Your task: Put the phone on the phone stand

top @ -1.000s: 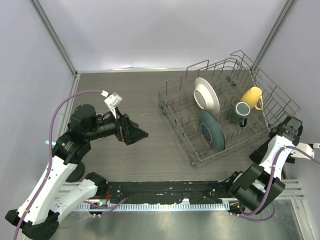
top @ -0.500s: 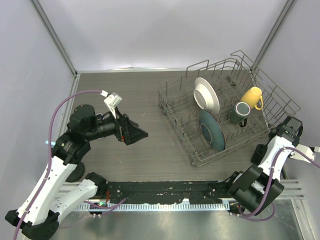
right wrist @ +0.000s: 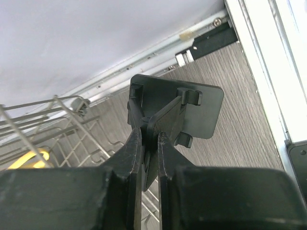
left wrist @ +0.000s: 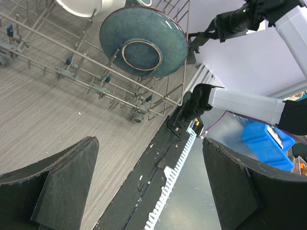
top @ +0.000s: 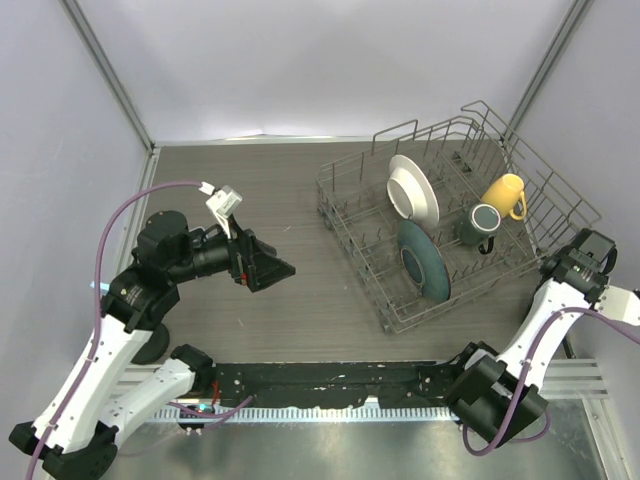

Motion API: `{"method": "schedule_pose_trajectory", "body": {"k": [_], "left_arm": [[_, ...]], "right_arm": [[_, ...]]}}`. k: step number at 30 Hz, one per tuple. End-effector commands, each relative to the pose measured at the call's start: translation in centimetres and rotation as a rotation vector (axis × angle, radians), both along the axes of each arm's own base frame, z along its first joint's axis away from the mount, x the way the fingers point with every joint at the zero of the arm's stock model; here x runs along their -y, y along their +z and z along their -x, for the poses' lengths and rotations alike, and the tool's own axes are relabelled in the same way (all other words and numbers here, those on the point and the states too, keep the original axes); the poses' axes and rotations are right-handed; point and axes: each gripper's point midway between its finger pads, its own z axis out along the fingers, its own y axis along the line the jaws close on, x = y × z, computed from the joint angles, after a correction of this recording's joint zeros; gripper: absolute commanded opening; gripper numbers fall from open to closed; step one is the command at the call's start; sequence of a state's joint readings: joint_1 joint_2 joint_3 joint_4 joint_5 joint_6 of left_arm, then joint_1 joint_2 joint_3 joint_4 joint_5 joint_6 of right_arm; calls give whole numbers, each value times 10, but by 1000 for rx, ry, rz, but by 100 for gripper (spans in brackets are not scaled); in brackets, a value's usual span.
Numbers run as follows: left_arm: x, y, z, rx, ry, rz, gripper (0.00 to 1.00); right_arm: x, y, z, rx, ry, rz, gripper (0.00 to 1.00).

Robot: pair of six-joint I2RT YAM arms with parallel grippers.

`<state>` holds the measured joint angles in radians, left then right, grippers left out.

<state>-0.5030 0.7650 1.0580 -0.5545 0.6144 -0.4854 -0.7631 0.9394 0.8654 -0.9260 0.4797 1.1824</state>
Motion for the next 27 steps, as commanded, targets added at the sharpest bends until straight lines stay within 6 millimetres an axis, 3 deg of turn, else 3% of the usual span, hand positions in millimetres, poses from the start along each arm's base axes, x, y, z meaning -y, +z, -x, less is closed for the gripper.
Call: {"method": "schedule_pose_trajectory", "body": {"k": [1,7,10,12,14,16,18,19,21,22,27], "left_arm": [[1,12,6,52,-28,20,94],[2,13,8,54,-36,24,94],[2,14,8,57,-38,26,94],[2,15,9,58,-40,30,94],[3,14,9,55,-43,30,94],[2,15,9,60,-40,31,94],[1,16,9,64,-32,29,94],[1,16,7,65,-23,27,94],[-1,16,5,67,-5,24,94],[-3,16,2,70,18,20,94],[-8,18,-7,81,85,27,93]], "right_arm": [[12,55,12,5,-16,146,0],[11,101,21,16,23,254,0],[8,140,25,70,39,333,0],[5,151,28,48,54,339,0],[2,178,24,85,89,378,0],[-2,204,9,146,146,413,0],[-7,219,-15,206,251,397,0],[-13,239,-23,254,290,418,0],[-22,251,-47,319,386,392,0],[-30,269,-54,369,419,406,0],[-65,298,-99,511,606,362,0]]}}
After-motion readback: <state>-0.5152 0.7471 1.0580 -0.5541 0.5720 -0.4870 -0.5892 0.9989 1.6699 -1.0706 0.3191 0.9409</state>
